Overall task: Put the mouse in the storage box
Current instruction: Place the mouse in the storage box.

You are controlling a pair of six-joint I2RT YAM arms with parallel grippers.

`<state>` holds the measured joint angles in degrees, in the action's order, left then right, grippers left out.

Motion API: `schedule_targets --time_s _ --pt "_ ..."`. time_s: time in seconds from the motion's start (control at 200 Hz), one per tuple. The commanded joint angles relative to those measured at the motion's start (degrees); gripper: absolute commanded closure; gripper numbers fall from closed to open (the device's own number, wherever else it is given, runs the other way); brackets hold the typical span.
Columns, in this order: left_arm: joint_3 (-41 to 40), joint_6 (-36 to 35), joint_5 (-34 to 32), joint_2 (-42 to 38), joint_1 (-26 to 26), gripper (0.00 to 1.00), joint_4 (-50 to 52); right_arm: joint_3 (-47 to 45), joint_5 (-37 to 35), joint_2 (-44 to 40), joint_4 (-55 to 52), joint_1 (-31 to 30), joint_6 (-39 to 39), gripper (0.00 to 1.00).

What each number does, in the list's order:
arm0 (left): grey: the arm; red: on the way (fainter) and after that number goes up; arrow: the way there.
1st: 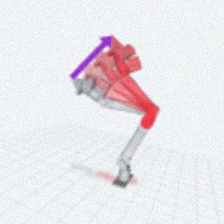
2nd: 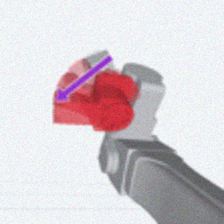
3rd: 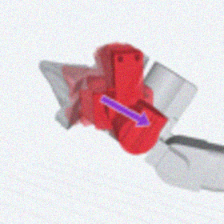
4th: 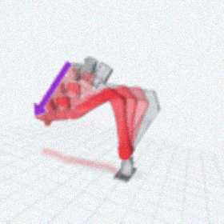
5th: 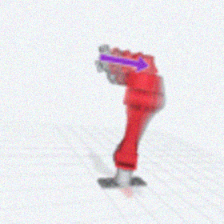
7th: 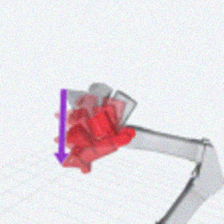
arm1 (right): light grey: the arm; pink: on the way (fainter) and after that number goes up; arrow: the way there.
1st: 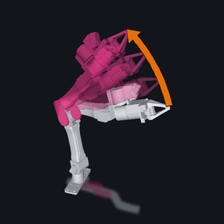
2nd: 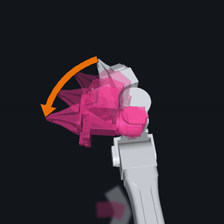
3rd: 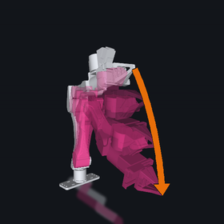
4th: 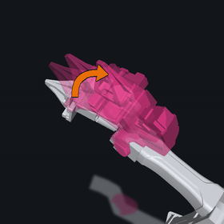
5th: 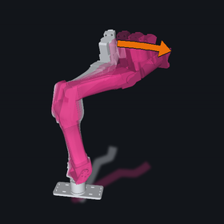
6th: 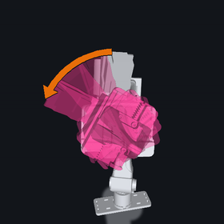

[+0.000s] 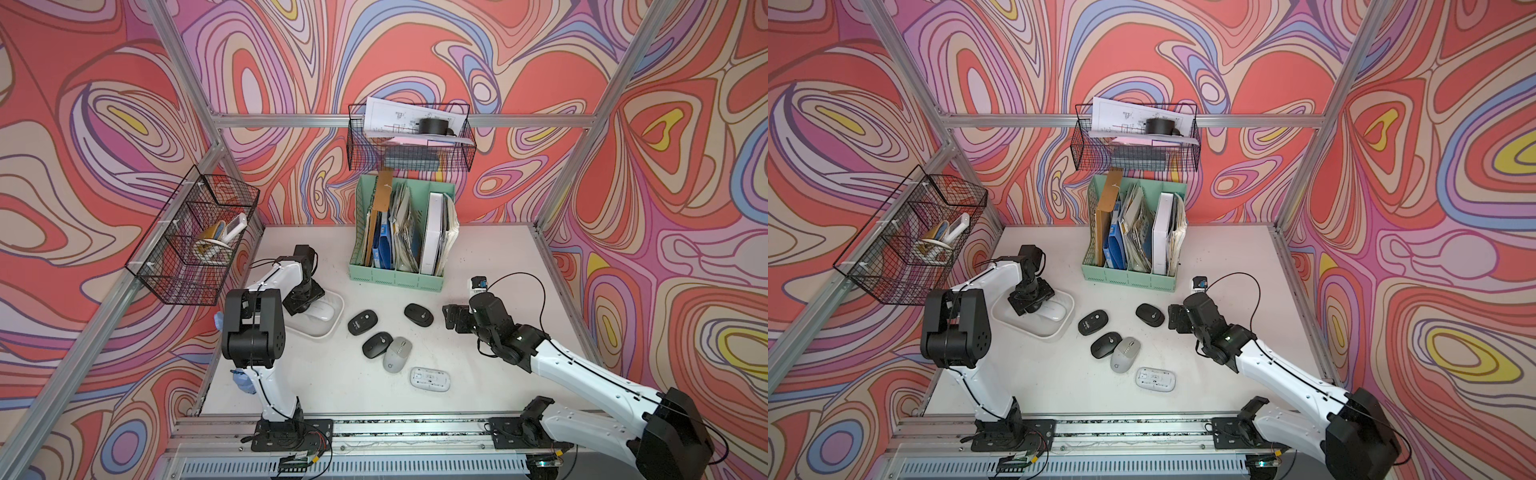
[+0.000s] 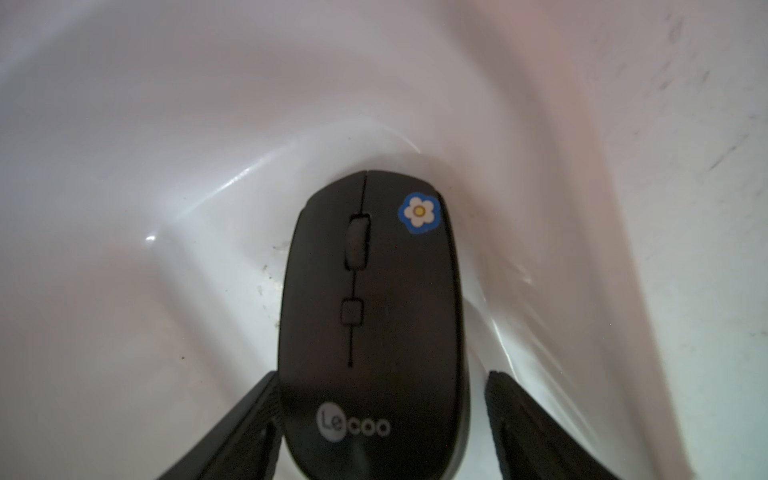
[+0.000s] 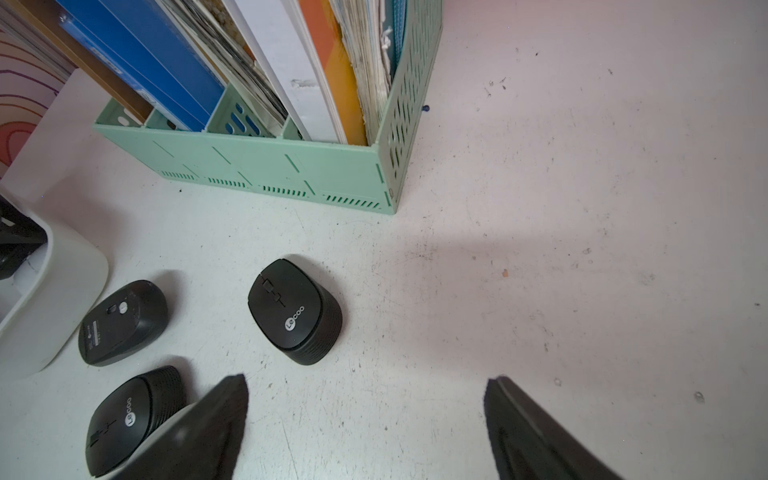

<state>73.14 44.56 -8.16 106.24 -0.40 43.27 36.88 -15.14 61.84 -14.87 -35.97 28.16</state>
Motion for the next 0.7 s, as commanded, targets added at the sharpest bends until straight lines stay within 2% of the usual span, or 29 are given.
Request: schedule_targets --time_s 0.0,0.175,0.361,0.456,0.696 --pt "-0.8 0.4 0.0 -2.7 -0.3 0.15 -0.1 0.2 0.8 0.1 -0.7 0.2 -0.2 0.09" --pt "-3.8 0.3 -0.5 -9.9 0.2 0.01 -0.5 1.1 2.1 2.9 0.5 -0.7 -1.2 0.09" --pt "-6.7 -0.2 -1.0 -17.6 2.1 0.01 0.8 3.0 1.9 6.3 0.4 -1.6 -1.6 0.09" --pt "-6.6 -0.6 -0.9 -20.9 5.9 0.01 3.0 3.5 0.8 6.4 -0.2 -1.6 -1.5 0.09" --pt "-5.0 -2.2 0.9 -25.7 20.3 0.01 9.5 4.9 -2.4 5.9 -3.5 -1.7 -1.0 0.09"
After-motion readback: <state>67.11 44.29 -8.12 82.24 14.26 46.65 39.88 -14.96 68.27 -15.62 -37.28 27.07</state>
